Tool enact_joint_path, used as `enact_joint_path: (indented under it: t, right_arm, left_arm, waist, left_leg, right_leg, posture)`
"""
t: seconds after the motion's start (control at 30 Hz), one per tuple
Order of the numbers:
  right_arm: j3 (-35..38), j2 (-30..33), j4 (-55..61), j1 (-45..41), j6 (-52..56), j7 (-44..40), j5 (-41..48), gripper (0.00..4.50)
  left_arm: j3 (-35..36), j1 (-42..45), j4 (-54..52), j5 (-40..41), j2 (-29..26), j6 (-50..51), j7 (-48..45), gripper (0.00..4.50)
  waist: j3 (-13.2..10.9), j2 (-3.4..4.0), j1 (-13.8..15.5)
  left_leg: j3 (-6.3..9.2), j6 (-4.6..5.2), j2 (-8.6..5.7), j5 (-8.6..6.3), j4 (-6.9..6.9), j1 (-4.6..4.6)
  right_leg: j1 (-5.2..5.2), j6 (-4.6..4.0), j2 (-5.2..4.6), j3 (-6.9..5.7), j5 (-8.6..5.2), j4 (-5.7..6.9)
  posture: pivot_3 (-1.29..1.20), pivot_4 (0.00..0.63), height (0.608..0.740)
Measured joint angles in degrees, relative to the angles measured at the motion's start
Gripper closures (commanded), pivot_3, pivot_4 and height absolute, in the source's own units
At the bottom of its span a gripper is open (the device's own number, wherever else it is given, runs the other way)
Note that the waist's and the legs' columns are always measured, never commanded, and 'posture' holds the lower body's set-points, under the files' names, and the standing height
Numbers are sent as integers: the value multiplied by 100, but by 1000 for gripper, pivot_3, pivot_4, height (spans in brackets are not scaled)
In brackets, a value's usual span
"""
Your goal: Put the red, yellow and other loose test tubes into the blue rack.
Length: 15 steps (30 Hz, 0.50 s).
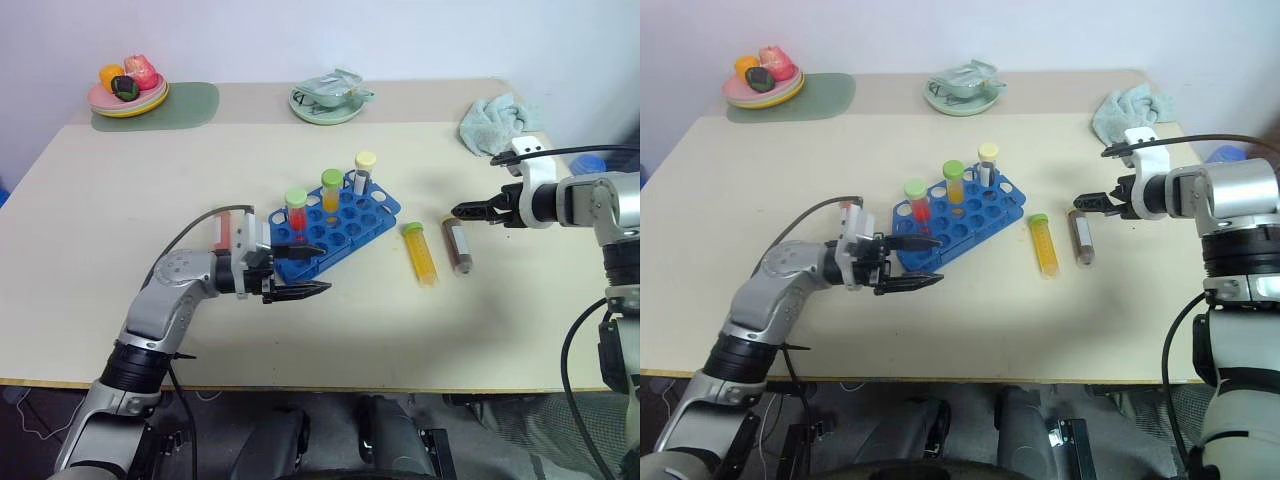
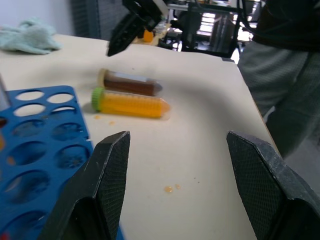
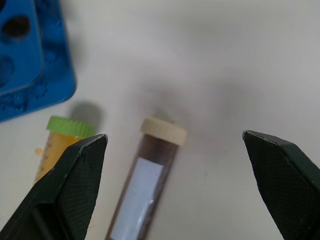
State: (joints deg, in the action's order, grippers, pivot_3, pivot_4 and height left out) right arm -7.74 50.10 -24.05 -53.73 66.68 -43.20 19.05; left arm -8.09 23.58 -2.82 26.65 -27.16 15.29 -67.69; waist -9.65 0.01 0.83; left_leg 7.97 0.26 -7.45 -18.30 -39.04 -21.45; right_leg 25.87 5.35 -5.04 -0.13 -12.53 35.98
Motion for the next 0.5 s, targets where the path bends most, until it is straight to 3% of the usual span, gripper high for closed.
enact_joint_path:
  t: [0.5]
  right_arm:
    - [-891,-740,-1186,-452,-497,-422,-915,43]
  left_arm:
    - [-165,115,18,-233,248,-80,219,1393]
  waist:
    - [0,1,-19]
  left_leg:
    - [-3,-4,0,3,-3,-3]
  right_leg:
    - [12,-1,1,2,2,10]
  posture:
    - [0,150,740]
